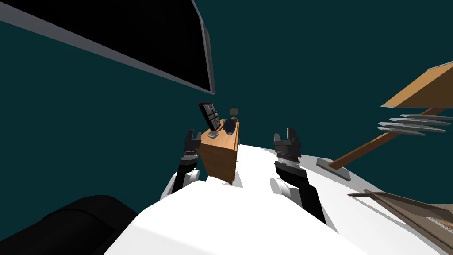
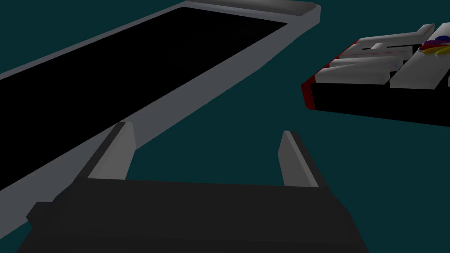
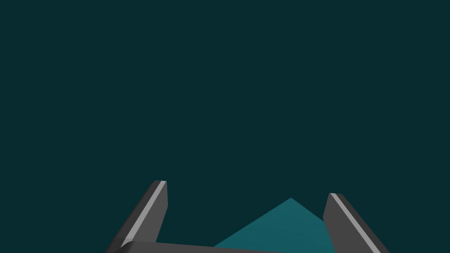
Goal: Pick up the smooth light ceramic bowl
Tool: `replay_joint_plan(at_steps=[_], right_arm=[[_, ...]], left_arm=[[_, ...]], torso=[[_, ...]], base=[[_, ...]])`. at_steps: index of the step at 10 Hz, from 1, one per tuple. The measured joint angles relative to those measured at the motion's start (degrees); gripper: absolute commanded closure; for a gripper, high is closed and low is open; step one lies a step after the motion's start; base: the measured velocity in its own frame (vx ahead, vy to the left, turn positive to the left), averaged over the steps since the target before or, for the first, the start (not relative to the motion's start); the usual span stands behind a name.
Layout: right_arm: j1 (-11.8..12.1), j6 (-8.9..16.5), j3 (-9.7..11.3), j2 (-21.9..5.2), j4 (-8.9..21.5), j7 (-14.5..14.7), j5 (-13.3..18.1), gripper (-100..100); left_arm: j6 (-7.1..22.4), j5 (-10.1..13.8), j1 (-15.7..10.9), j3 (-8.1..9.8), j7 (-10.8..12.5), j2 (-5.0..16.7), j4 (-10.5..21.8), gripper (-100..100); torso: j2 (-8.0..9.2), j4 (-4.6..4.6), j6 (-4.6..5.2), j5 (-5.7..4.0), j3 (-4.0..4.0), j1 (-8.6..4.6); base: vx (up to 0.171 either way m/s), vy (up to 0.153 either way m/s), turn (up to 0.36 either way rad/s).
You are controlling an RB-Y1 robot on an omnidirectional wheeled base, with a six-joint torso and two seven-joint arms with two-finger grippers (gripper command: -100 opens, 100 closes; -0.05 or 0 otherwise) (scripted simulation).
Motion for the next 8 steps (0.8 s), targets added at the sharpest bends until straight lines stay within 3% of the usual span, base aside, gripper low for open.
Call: replay_joint_plan(at_steps=[8], right_arm=[[0.0, 0.0, 0.0, 0.0, 0.0, 0.0, 0.0, 0]], left_arm=[[11.2, 2.3, -5.2, 0.22, 2.3, 3.5, -0.1, -100]], torso=[[0.04, 0.01, 0.0, 0.0, 0.03, -0.01]], base=[[-0.016, -0.001, -0.012]])
